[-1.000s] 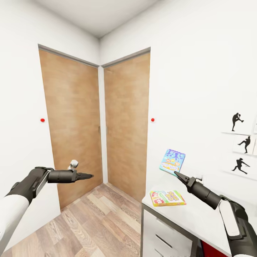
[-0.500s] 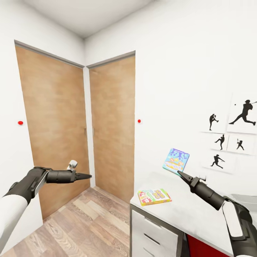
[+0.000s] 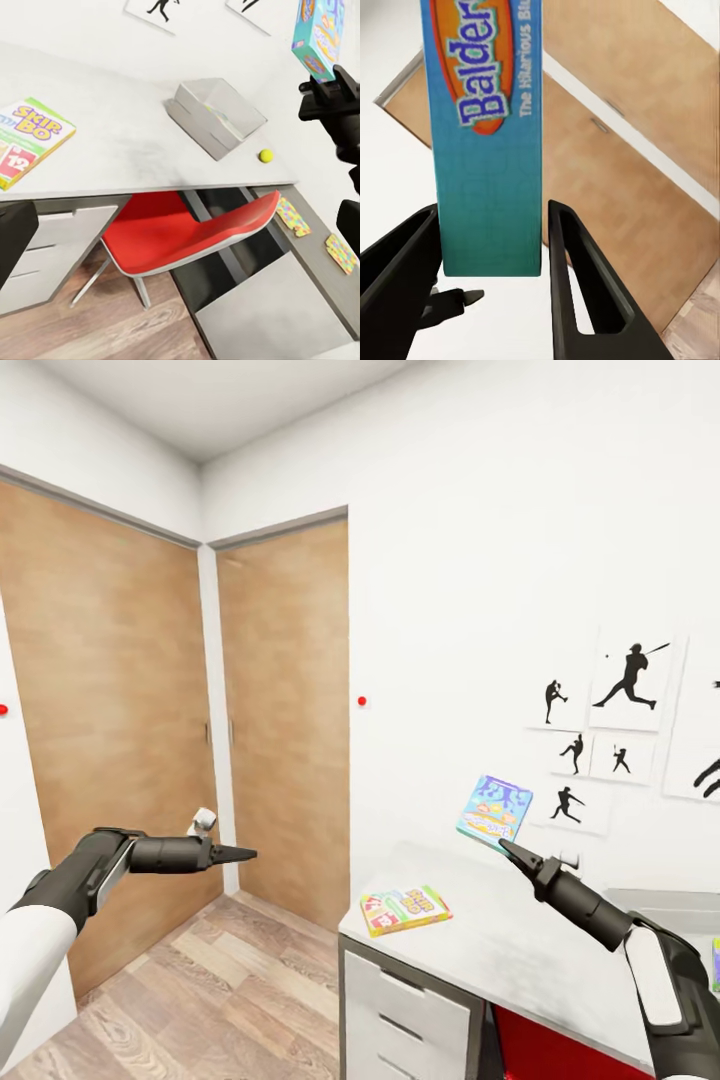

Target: Put all the toys in the child's room - the three board games (two on the bed and one on the table), the two jigsaw puzzles on the table, and the tennis ball on the table - inside the toy box on the table in the child's room.

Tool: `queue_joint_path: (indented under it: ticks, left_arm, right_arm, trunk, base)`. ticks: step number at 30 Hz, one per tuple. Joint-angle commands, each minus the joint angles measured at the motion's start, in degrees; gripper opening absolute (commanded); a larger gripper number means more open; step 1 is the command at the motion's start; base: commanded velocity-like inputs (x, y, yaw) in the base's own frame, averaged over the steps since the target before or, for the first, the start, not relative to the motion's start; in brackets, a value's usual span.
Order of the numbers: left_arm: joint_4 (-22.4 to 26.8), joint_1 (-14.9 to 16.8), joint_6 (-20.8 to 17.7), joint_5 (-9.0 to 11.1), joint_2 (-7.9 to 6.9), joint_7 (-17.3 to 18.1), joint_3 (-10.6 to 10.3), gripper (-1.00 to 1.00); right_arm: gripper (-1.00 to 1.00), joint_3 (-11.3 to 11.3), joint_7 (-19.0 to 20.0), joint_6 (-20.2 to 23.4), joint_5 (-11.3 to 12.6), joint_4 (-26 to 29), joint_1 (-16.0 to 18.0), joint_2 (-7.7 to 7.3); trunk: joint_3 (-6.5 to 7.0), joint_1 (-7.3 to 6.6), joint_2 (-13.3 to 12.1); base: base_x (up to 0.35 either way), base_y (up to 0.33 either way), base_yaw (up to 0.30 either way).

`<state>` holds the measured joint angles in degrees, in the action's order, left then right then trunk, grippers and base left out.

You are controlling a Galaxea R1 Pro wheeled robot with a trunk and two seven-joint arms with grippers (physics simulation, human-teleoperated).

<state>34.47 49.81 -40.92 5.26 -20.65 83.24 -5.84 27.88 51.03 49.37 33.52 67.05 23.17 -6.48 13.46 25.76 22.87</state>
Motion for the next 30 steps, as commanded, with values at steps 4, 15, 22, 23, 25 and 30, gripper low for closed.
queue_joint_path:
  ticks: [4, 15, 22, 23, 25, 30]
  left_arm:
    - [-0.01, 0.03, -0.5, 0.54, -0.09, -0.01, -0.46, 1.0]
    - [-0.01, 0.03, -0.48, 0.54, 0.16, -0.08, -0.49, 1.0]
    - [-0.01, 0.03, -0.48, 0.54, 0.17, -0.16, -0.49, 1.0]
    - [-0.01, 0.03, -0.48, 0.54, 0.17, -0.15, -0.49, 1.0]
    - [-0.01, 0.03, -0.48, 0.54, 0.16, -0.12, -0.49, 1.0]
    - [-0.02, 0.03, -0.48, 0.54, 0.09, -0.11, -0.49, 1.0]
  right_arm:
    - [-1.0, -0.07, 0.04, 0.11, -0.09, -4.02, 0.05, -0.33]
    - [-1.0, -0.53, -2.62, -1.37, -1.12, -10.62, 0.04, -0.59]
    - [-1.0, -0.27, -2.16, -1.0, -0.63, -10.51, 0.04, -0.77]
    - [-1.0, -0.25, -2.13, -0.98, -0.51, -10.5, 0.04, -0.78]
    - [-1.0, -0.22, -2.1, -0.95, -0.37, -10.47, 0.04, -0.8]
    - [-1.0, -0.13, -1.98, -0.94, -0.17, -10.45, 0.04, -0.81]
  trunk:
    - [-0.37, 0.02, 0.05]
    - [-1.15, 0.02, 0.05]
    - [-1.18, 0.02, 0.05]
    - [-1.18, 0.02, 0.05]
    - [-1.18, 0.02, 0.05]
    - [-1.35, 0.02, 0.05]
  base:
    - [0.0, 0.0, -0.02]
    - [0.0, 0.0, -0.036]
    - [0.0, 0.0, -0.001]
    - [0.0, 0.0, 0.0]
    - [0.0, 0.0, 0.0]
    - [0.0, 0.0, 0.0]
